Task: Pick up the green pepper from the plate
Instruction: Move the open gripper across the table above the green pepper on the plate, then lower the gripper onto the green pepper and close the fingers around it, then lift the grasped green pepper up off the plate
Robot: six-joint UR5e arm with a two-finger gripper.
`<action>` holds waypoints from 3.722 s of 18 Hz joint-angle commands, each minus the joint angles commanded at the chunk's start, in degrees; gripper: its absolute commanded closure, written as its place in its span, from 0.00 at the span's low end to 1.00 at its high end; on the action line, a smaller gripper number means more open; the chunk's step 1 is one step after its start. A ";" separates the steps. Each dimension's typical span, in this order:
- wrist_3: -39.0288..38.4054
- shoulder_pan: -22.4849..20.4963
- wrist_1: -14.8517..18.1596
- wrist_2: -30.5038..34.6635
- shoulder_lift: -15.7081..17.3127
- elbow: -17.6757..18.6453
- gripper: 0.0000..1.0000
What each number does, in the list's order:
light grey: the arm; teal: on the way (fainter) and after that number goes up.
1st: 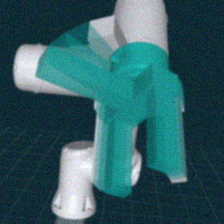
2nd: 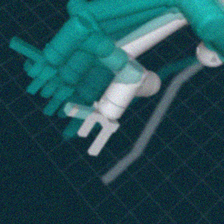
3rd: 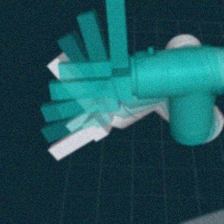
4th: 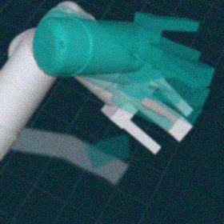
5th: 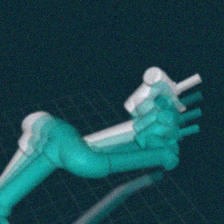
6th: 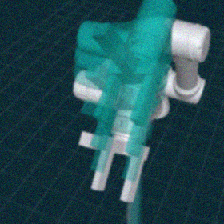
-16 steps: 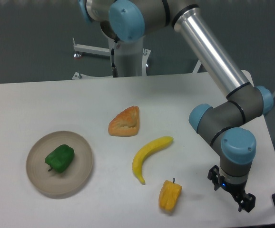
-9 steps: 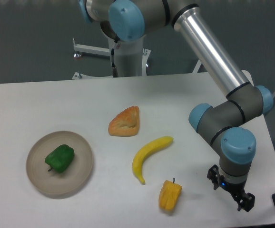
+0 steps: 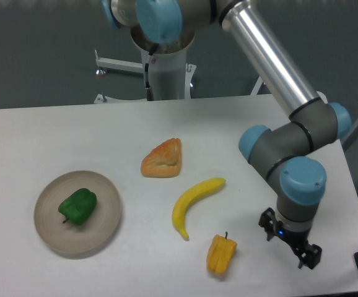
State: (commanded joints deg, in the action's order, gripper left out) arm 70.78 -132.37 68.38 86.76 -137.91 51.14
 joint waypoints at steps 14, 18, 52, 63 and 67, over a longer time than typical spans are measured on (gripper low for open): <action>-28.84 11.15 -0.62 -13.02 18.19 24.16 0.00; -34.11 14.76 -0.97 -13.81 21.19 30.06 0.00; -41.33 27.07 -15.47 -11.01 15.31 35.00 0.00; -38.62 26.20 -13.81 -9.94 18.11 34.12 0.68; -30.63 22.69 -4.60 -9.15 20.92 31.93 0.69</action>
State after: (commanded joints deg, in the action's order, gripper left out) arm 40.14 -109.67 63.78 77.60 -116.99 83.06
